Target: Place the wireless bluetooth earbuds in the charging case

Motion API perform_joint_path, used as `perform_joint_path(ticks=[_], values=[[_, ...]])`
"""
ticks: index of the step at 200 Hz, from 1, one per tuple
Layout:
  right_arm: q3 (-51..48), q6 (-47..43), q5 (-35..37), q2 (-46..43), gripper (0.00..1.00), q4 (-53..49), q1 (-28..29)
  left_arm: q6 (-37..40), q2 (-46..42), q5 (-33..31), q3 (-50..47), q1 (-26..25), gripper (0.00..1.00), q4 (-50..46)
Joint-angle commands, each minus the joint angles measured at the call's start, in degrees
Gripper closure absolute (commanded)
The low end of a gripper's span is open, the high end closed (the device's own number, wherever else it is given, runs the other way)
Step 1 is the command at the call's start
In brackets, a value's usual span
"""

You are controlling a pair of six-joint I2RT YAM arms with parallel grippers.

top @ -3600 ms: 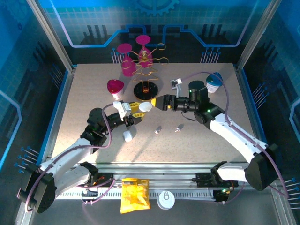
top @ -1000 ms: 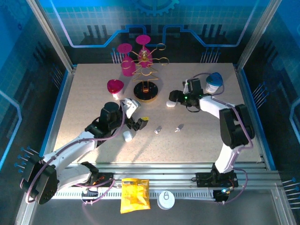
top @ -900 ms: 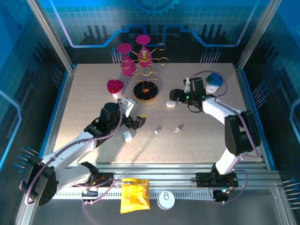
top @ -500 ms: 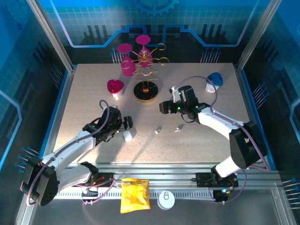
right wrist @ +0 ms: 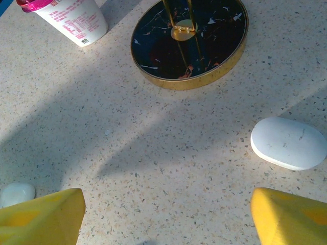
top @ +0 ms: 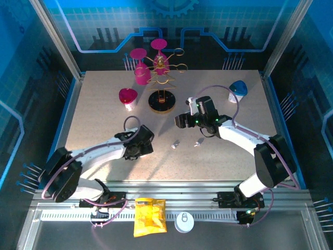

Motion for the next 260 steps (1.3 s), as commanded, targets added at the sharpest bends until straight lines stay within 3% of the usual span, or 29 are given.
perform_joint_path(ticks=[1, 90, 119, 162, 194, 224, 248, 260], values=[[0.0, -0.3, 0.6, 0.3, 0.16, 0.5, 0.4, -1.8, 3.8, -3.1, 3.2, -1.5, 0.19, -4.2], [-0.7, -0.4, 2.2, -0.8, 0.15, -0.2, 0.2, -3.9, 9.4, -1.1, 3.8, -2.1, 0.45, -2.3], [-0.9, 0.1, 1.8, -2.6, 0.16, -0.5, 0.0, -3.8, 8.7, -1.6, 3.6, -2.1, 0.6, -1.6], [-1.8, 1.1, -1.3, -7.5, 0.16, -2.0, -1.3, -1.0, 6.2, -4.2, 4.5, -2.1, 0.59, -1.9], [-2.1, 3.1, -13.4, -10.1, 0.16, -3.1, -4.1, 11.2, 1.0, -5.6, 2.1, -2.7, 0.58, 8.4], [0.4, 3.2, -25.7, -10.7, 0.17, -9.5, -6.5, 30.0, -5.6, -3.1, -3.3, -2.8, 0.57, 24.5], [3.5, 2.4, -31.3, -10.6, 0.17, -16.5, -7.0, 47.4, -11.2, 8.2, -8.9, -2.8, 0.61, 39.4], [4.8, 2.8, -33.4, -10.6, 0.18, -18.8, -7.0, 52.4, -13.2, 11.0, -11.2, -2.8, 0.61, 45.5]])
